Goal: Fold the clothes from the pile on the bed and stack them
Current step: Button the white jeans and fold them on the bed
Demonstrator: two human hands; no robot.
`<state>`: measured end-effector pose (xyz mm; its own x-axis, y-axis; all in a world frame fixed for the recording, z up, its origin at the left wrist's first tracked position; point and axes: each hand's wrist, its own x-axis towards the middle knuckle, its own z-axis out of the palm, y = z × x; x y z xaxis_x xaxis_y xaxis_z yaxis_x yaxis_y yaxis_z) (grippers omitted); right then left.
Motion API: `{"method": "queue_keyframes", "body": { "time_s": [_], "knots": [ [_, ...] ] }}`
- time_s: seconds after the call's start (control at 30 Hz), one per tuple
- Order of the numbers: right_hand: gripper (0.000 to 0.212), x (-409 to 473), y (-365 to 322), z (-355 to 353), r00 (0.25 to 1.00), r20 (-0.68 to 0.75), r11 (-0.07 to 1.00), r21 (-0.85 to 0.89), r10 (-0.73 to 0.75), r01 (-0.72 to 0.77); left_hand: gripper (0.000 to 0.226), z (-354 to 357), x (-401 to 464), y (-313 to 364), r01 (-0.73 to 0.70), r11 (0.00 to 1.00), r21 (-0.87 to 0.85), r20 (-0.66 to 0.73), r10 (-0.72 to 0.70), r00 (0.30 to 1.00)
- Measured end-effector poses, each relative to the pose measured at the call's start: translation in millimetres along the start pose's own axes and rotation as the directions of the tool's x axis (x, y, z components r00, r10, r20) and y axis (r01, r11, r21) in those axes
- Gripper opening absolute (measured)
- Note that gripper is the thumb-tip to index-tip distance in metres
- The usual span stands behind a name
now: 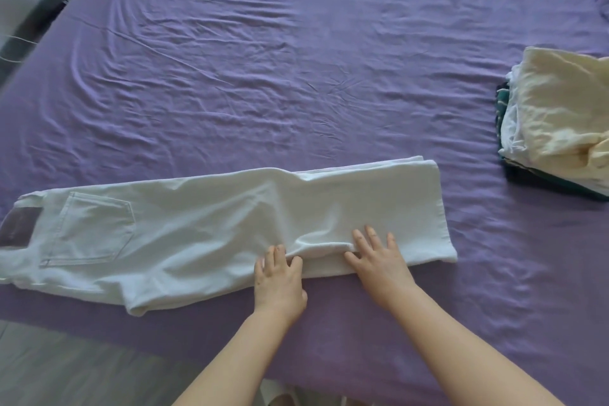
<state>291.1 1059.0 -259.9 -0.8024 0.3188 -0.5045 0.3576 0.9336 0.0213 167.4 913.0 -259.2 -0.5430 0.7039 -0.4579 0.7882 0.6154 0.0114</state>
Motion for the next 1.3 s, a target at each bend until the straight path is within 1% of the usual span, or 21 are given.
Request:
{"method": "queue_keyframes", "body": {
  "time_s": [0.07,0.1,0.23,0.33,0.4,0.47,0.5,0.6,0.67,0.73,0.77,0.8,0.87,0.93,0.97,1.03,1.07,1.13,1.2,1.27,1.3],
  "knots": [
    [0.043,-7.3,10.2,-8.6,0.998,-0.051,0.998,-0.054,-0.024,0.021,0.037,0.7,-1.7,4.4,-0.038,0.999,0.006,0.014,0.037,0.999],
    [0.045,-10.7,18.1,-12.6,0.998,-0.046,0.995,-0.092,-0.033,0.029,0.038,1.3,-1.6,8.1,-0.056,0.998,0.005,0.018,0.056,0.998],
    [0.064,-28.2,50.4,2.9,0.978,-0.132,0.978,-0.155,-0.159,0.138,0.041,3.3,-2.6,24.7,-0.081,0.997,-0.017,0.046,0.082,0.996],
    [0.078,-37.9,62.5,2.2,0.973,-0.090,0.976,-0.059,-0.212,0.207,0.056,6.3,-3.8,32.9,-0.138,0.990,-0.013,0.083,0.139,0.987],
    [0.071,-33.5,66.8,1.4,0.984,-0.108,0.978,0.137,-0.141,0.155,0.062,5.3,-3.5,38.4,-0.175,0.984,-0.020,0.084,0.176,0.981],
    [0.060,-19.5,71.8,-0.5,0.996,-0.084,0.939,0.343,0.015,0.015,0.061,3.0,-2.9,43.1,-0.177,0.983,-0.049,0.053,0.180,0.982],
    [0.058,-10.6,76.2,-1.3,0.994,-0.084,0.932,0.361,0.071,-0.036,0.060,1.6,-2.1,44.7,-0.181,0.981,-0.064,0.023,0.183,0.983],
    [0.058,14.1,91.6,-5.4,0.986,0.001,0.950,0.268,0.167,-0.161,0.056,-6.3,-0.1,44.7,-0.239,0.961,-0.141,-0.049,0.234,0.971],
    [0.063,28.2,99.5,-8.1,0.976,0.076,0.945,0.245,0.203,-0.216,0.056,-9.1,2.3,43.1,-0.312,0.938,-0.150,-0.161,0.288,0.944],
    [0.066,42.7,105.6,-9.4,0.979,0.107,0.956,0.221,0.173,-0.193,0.054,-8.0,5.8,46.1,-0.409,0.908,-0.086,-0.297,0.369,0.881],
    [0.067,50.7,110.2,-10.0,0.983,0.103,0.964,0.204,0.153,-0.172,0.052,-7.6,6.9,48.3,-0.445,0.893,-0.067,-0.336,0.399,0.853],
    [0.066,58.2,116.8,-11.4,0.985,0.099,0.968,0.195,0.141,-0.158,0.051,-6.9,7.8,51.2,-0.458,0.886,-0.070,-0.335,0.412,0.848],
    [0.062,68.3,131.0,-18.0,0.986,0.066,0.960,0.228,0.150,-0.162,0.061,-12.1,10.7,62.2,-0.437,0.895,-0.091,-0.163,0.420,0.893],
    [0.061,67.3,138.5,-20.4,0.977,-0.019,0.942,0.269,0.213,-0.200,0.078,-16.8,10.0,70.9,-0.396,0.917,-0.038,0.038,0.397,0.917],
    [0.062,63.1,139.3,-19.6,0.965,-0.065,0.937,0.265,0.254,-0.228,0.081,-19.5,11.6,74.9,-0.348,0.933,-0.093,0.070,0.355,0.932],
    [0.068,52.4,137.5,-17.1,0.934,-0.105,0.907,0.296,0.341,-0.298,0.080,-14.8,20.8,81.8,-0.248,0.954,-0.170,0.059,0.261,0.964],
    [0.073,47.6,136.8,-14.9,0.915,-0.097,0.874,0.351,0.392,-0.337,0.077,-17.7,26.3,83.7,-0.237,0.960,-0.151,0.006,0.241,0.971],
    [0.085,40.1,135.0,-12.1,0.866,-0.025,0.751,0.511,0.499,-0.418,0.070,-26.8,33.3,88.0,-0.233,0.965,-0.118,-0.096,0.222,0.970],
    [0.092,36.6,131.7,-10.6,0.824,0.034,0.640,0.611,0.566,-0.465,0.068,-27.0,46.3,90.9,-0.206,0.972,-0.110,-0.077,0.198,0.977],
    [0.094,34.4,127.6,-8.1,0.803,0.001,0.615,0.642,0.596,-0.458,0.060,-22.1,60.2,94.0,-0.172,0.977,-0.122,0.069,0.182,0.981],
    [0.093,33.3,126.2,-6.2,0.794,-0.016,0.595,0.671,0.607,-0.442,0.057,-21.6,65.5,98.1,-0.153,0.981,-0.119,0.113,0.166,0.980]
  ]
}}
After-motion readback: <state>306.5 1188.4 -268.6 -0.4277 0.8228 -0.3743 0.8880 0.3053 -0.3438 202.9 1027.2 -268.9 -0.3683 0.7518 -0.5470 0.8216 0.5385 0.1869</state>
